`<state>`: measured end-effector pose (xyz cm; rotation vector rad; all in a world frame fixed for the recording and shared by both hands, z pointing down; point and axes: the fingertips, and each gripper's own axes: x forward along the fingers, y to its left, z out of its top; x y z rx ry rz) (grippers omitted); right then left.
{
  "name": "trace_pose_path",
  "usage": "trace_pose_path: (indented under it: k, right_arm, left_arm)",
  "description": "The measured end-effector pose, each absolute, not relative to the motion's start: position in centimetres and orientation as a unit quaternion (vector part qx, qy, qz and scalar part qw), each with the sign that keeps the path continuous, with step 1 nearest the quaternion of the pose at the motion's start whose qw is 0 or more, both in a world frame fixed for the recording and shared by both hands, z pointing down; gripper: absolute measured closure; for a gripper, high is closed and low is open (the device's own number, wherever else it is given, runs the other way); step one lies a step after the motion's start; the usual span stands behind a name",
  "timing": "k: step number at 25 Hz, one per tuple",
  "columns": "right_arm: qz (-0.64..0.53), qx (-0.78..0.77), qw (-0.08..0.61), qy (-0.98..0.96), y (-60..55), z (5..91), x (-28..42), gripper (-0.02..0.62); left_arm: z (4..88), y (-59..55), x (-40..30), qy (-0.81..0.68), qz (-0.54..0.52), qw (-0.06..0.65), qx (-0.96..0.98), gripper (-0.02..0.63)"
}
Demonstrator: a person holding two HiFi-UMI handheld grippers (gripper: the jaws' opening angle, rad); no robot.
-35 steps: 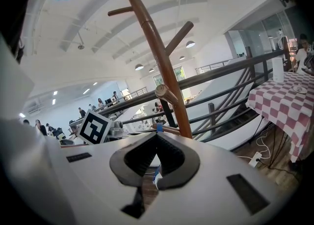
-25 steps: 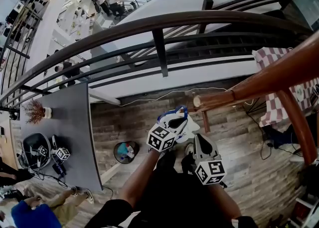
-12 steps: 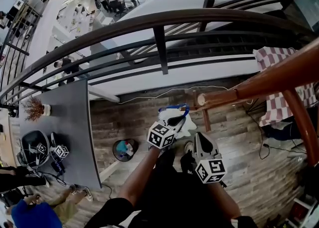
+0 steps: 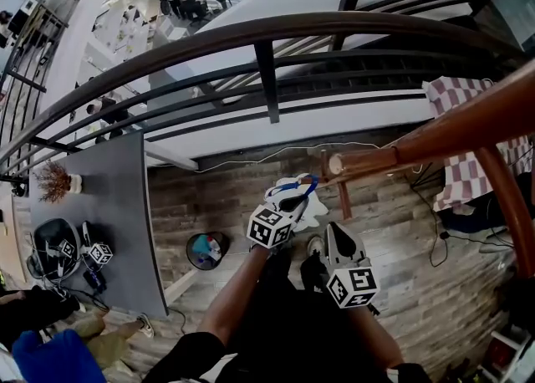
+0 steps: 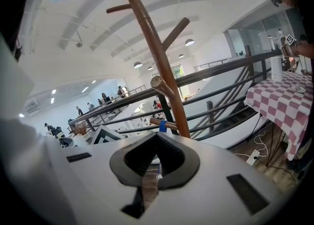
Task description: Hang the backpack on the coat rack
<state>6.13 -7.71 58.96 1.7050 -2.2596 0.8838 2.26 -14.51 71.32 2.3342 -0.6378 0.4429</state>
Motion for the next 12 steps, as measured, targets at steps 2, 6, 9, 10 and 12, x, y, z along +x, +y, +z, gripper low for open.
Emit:
trace_pose_path:
  k: [2, 6, 9, 10, 12]
  right_arm:
    - [0.297, 0.573, 0.089, -0.758, -7.56, 58.94, 6.3, 0.581]
    - [0.299, 0.574, 0.09, -0.757, -7.39, 58.99, 6.6, 0.581]
    - [0.299, 0.574, 0.093, -0.757, -7.21, 59.1, 6.72, 0.583]
    - [0.299, 0.574, 0.093, -0.756, -7.15, 59.14, 6.78, 0.581]
    - [0.301, 0.574, 0.093, -0.756, -7.06, 59.22, 6.91, 0.583]
  left_arm:
    - [71.44, -14.45, 2.44, -0.246, 0.167, 0.336, 0.894, 0.592]
    - [71.59, -14.67, 2.88, -0.248, 0.159, 0.34, 0.893, 0.592]
    - [71.81, -14.78, 3.05, -0.25, 0.156, 0.341, 0.893, 0.592]
    - [71.86, -14.79, 3.11, -0.252, 0.154, 0.342, 0.892, 0.592]
    - [71.95, -14.84, 3.22, -0.255, 0.152, 0.343, 0.891, 0.592]
